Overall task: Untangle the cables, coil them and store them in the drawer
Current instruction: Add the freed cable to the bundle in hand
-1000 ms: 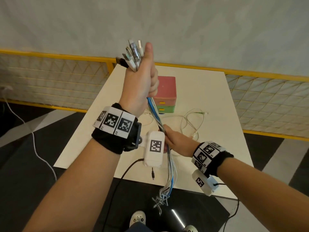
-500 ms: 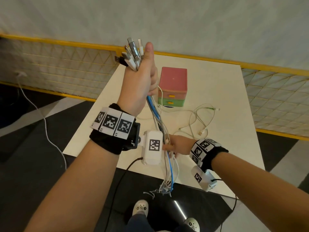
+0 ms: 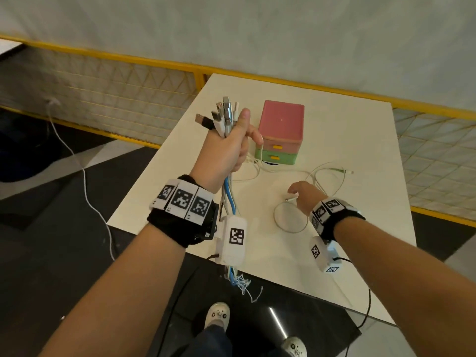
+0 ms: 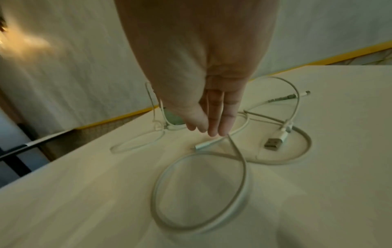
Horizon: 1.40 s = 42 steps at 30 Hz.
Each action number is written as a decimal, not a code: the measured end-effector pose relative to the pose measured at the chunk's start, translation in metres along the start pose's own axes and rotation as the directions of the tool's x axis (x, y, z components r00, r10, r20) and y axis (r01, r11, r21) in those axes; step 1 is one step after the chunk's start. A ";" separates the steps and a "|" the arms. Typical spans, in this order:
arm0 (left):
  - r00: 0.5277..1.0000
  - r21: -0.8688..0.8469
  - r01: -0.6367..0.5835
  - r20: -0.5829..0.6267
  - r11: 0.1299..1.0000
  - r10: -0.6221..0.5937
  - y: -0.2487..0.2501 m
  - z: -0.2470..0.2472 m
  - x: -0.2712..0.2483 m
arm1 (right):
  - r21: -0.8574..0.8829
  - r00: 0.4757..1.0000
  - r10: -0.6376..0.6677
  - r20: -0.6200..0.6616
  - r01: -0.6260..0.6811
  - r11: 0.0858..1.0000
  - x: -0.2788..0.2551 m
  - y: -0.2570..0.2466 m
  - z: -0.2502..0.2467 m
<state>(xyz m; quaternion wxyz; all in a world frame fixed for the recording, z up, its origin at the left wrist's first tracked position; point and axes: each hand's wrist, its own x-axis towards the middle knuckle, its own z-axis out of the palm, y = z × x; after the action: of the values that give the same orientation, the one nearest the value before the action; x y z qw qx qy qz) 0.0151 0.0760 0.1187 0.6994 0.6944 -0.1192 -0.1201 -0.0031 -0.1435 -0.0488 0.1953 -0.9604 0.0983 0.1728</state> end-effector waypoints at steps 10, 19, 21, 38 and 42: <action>0.985 0.072 0.072 -0.159 0.995 -0.060 -0.010 0.003 0.005 | -0.147 0.999 -0.025 -0.036 0.019 0.989 0.011 0.012 0.025; 0.992 0.011 0.060 -0.112 0.998 -0.058 -0.018 0.011 0.011 | 0.287 0.934 -0.047 -0.353 0.156 0.945 -0.020 -0.008 -0.028; 0.994 0.010 0.059 -0.089 0.998 -0.057 -0.020 0.016 0.012 | 0.481 0.901 0.017 -0.434 0.216 0.850 -0.038 -0.022 -0.052; 0.983 0.010 -0.048 0.178 0.999 0.045 -0.019 0.062 0.013 | 0.765 0.888 -0.076 -0.454 0.433 0.477 -0.117 -0.058 -0.068; 0.990 -0.003 -0.063 0.123 0.998 0.063 -0.016 0.067 0.011 | 0.737 0.877 -0.138 -0.461 0.465 0.491 -0.120 -0.065 -0.070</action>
<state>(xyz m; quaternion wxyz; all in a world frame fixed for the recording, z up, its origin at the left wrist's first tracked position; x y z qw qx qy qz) 0.0028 0.0095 0.1036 0.6939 0.6818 -0.1841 -0.1405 -0.0766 -0.0987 0.0782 0.6321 -0.7678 0.0273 -0.1011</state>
